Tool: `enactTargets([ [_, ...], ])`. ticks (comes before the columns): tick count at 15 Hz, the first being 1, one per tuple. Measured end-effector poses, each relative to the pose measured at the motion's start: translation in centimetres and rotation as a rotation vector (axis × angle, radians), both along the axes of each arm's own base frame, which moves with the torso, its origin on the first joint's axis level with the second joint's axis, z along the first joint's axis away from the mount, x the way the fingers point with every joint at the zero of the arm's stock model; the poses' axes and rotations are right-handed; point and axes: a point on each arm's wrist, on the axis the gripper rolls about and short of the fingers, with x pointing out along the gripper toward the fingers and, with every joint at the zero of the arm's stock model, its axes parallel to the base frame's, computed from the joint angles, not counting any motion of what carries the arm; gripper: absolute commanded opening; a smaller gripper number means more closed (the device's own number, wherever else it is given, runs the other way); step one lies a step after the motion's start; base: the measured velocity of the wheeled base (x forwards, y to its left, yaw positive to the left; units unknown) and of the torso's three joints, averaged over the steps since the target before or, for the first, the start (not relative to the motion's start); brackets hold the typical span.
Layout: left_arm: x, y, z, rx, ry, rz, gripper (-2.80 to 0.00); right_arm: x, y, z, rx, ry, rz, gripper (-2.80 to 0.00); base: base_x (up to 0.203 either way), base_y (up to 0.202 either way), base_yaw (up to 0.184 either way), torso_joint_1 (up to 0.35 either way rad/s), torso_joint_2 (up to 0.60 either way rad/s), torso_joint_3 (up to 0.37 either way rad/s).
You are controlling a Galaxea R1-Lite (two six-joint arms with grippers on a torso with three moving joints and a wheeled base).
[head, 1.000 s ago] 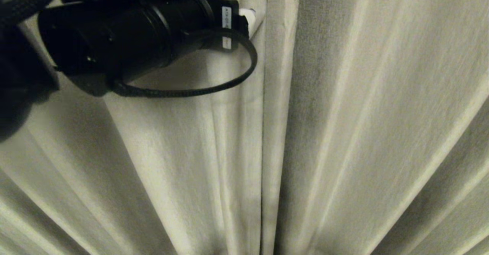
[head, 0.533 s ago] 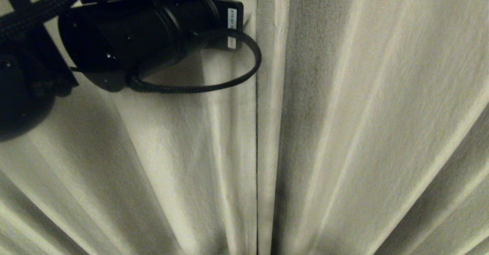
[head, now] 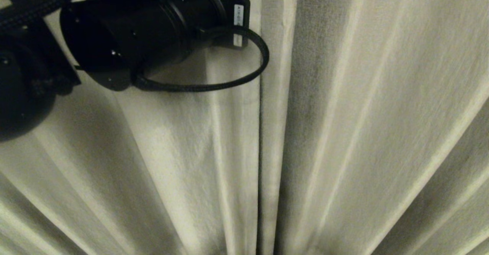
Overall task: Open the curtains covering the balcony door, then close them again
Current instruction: Pull the outer curtains open on both sides
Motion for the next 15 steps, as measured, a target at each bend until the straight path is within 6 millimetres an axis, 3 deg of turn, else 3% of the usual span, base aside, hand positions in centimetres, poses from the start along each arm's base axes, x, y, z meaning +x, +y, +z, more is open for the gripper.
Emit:
enactTargets([
  [6,0.0,1.2,1.3,0.05,-0.05,0.166,-2.8,0.0,0.0,0.0,0.001,0.0,0.0,-2.8,0.0,0.0,0.0,0.0,0.0,0.0],
  [9,0.0,3.0,1.9,0.034,-0.06,0.219,-2.8,0.0,0.0,0.0,0.001,0.0,0.0,-2.8,0.0,0.0,0.0,0.0,0.0,0.0],
  [12,-1.3,6.3,2.0,0.038,-0.05,0.275,-2.8,0.0,0.0,0.0,0.0,0.0,0.0,-2.8,0.0,0.0,0.0,0.0,0.0,0.0],
  [15,-2.6,11.7,2.3,0.001,-0.061,0.413,-2.8,0.0,0.0,0.0,0.001,0.0,0.0,-2.8,0.0,0.0,0.0,0.0,0.0,0.0],
])
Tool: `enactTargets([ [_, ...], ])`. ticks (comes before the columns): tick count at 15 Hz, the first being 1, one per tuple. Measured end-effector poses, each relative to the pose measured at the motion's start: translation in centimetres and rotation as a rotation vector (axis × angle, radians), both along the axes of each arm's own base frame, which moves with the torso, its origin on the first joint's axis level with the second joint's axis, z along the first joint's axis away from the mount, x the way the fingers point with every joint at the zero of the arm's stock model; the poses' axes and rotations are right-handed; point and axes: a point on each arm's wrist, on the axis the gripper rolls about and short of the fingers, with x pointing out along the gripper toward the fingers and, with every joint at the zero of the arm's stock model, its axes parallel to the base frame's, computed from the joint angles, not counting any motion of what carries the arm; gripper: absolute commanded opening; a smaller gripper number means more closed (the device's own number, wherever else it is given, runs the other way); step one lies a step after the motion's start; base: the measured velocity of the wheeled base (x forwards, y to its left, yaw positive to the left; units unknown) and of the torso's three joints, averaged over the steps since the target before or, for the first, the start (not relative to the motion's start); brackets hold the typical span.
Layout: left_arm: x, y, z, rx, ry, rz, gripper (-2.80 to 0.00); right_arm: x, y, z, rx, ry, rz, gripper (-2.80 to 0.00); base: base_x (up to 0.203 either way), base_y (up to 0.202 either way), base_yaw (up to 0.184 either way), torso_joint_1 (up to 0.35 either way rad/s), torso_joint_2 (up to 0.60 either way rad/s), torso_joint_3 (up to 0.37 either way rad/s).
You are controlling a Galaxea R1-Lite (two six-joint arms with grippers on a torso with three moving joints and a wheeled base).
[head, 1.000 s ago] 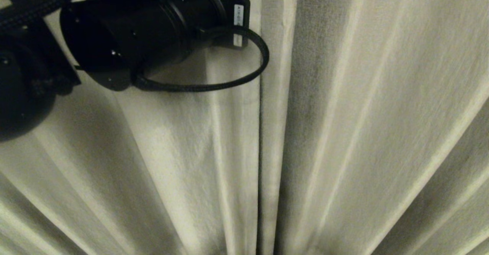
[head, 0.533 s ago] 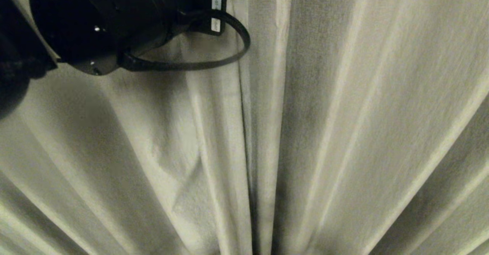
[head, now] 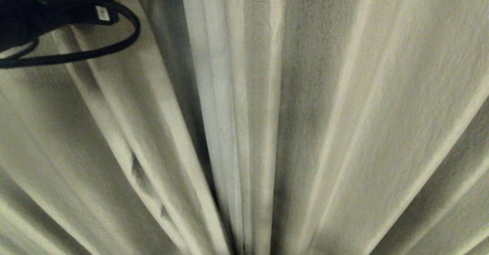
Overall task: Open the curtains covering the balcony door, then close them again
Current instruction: Pull the outer curtains open on both sides
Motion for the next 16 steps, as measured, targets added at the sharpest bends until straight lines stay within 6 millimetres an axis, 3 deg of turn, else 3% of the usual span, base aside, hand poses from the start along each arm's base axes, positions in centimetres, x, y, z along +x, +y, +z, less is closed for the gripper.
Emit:
enactTargets([
  [2,-0.6,3.1,0.3,-0.06,-0.027,0.077,-2.8,0.0,0.0,0.0,0.0,0.0,0.0,-2.8,0.0,0.0,0.0,0.0,0.0,0.0],
  [5,-1.2,6.3,0.4,-0.125,-0.061,0.106,-2.8,0.0,0.0,0.0,0.0,0.0,0.0,-2.8,0.0,0.0,0.0,0.0,0.0,0.0],
  [16,-0.8,14.7,0.1,-0.146,-0.087,0.277,-2.8,0.0,0.0,0.0,0.0,0.0,0.0,-2.8,0.0,0.0,0.0,0.0,0.0,0.0],
])
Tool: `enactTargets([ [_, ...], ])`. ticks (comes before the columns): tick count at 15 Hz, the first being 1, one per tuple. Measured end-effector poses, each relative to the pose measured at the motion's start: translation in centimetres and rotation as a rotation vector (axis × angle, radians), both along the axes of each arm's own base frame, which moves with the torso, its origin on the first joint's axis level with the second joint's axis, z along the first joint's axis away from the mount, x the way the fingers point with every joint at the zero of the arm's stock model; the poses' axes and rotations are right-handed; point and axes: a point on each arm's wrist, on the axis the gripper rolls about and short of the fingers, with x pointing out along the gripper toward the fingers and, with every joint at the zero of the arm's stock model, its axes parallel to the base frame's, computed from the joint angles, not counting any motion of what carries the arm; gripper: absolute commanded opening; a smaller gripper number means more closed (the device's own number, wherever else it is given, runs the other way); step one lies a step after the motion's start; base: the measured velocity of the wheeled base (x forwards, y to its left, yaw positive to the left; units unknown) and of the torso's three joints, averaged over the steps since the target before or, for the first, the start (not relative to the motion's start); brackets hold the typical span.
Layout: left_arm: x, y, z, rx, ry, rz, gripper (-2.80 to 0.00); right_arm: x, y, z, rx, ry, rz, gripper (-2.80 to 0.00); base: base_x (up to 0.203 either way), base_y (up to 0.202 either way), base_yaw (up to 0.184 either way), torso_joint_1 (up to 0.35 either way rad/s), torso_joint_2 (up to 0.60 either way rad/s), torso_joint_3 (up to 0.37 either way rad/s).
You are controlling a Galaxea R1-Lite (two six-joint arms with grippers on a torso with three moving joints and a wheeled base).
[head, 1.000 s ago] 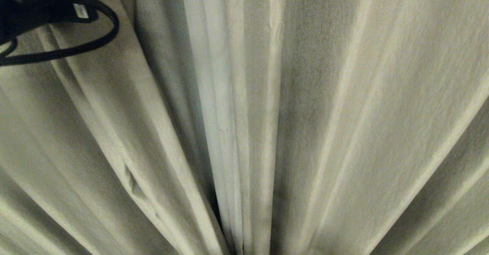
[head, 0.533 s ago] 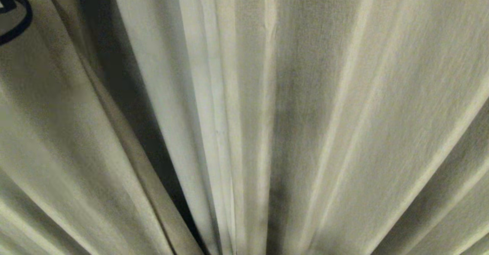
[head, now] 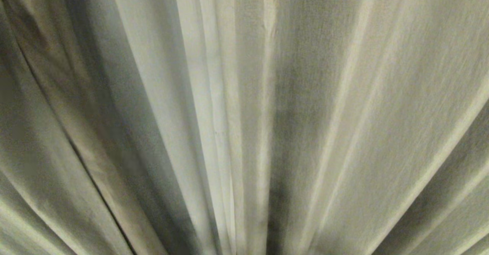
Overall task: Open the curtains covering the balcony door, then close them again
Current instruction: Pull the outer curtains open on both sides
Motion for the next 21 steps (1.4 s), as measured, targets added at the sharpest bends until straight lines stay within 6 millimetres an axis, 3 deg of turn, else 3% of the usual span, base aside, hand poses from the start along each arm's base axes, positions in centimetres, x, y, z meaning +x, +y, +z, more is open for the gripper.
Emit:
enactTargets([
  [5,1.8,2.7,-1.3,-0.062,0.046,0.077,-2.8,0.0,0.0,0.0,0.0,0.0,0.0,-2.8,0.0,0.0,0.0,0.0,0.0,0.0],
  [11,3.3,5.5,-4.2,-0.224,0.197,0.168,-2.8,0.0,0.0,0.0,0.0,0.0,0.0,-2.8,0.0,0.0,0.0,0.0,0.0,0.0],
  [21,3.6,9.6,-2.9,-0.202,0.113,0.269,-2.8,0.0,0.0,0.0,0.0,0.0,0.0,-2.8,0.0,0.0,0.0,0.0,0.0,0.0],
])
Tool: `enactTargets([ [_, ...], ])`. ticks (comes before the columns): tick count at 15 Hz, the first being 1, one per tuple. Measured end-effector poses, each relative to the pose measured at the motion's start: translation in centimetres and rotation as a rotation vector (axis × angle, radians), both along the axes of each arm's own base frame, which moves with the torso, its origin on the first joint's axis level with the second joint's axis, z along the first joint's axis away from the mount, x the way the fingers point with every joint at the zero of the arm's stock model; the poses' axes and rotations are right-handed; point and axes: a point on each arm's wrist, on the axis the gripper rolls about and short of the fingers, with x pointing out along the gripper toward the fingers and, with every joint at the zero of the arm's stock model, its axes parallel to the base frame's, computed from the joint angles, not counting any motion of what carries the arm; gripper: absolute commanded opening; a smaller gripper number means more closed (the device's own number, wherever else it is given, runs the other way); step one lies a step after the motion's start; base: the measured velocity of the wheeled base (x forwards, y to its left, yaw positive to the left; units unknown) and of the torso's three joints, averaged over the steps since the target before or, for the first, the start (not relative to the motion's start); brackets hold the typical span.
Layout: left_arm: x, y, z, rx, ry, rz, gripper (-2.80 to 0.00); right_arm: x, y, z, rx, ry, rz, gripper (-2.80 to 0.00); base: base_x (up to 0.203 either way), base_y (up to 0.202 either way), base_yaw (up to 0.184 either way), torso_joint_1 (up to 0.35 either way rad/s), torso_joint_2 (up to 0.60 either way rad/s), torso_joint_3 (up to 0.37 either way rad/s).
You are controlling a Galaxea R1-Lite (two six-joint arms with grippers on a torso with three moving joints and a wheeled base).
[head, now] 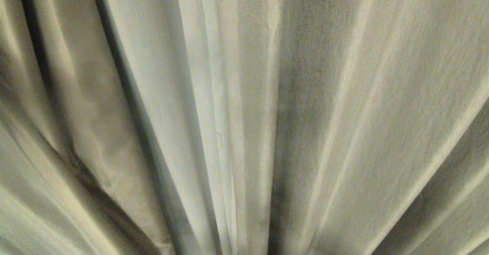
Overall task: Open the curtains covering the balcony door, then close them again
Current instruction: Pull the outer curtains open on both sides
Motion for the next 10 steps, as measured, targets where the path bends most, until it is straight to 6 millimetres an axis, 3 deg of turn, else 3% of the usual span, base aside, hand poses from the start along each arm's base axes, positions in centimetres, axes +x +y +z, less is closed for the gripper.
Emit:
enactTargets([
  [10,-0.3,4.9,-0.6,0.028,-0.032,0.015,-2.8,0.0,0.0,0.0,0.0,0.0,0.0,-2.8,0.0,0.0,0.0,0.0,0.0,0.0],
])
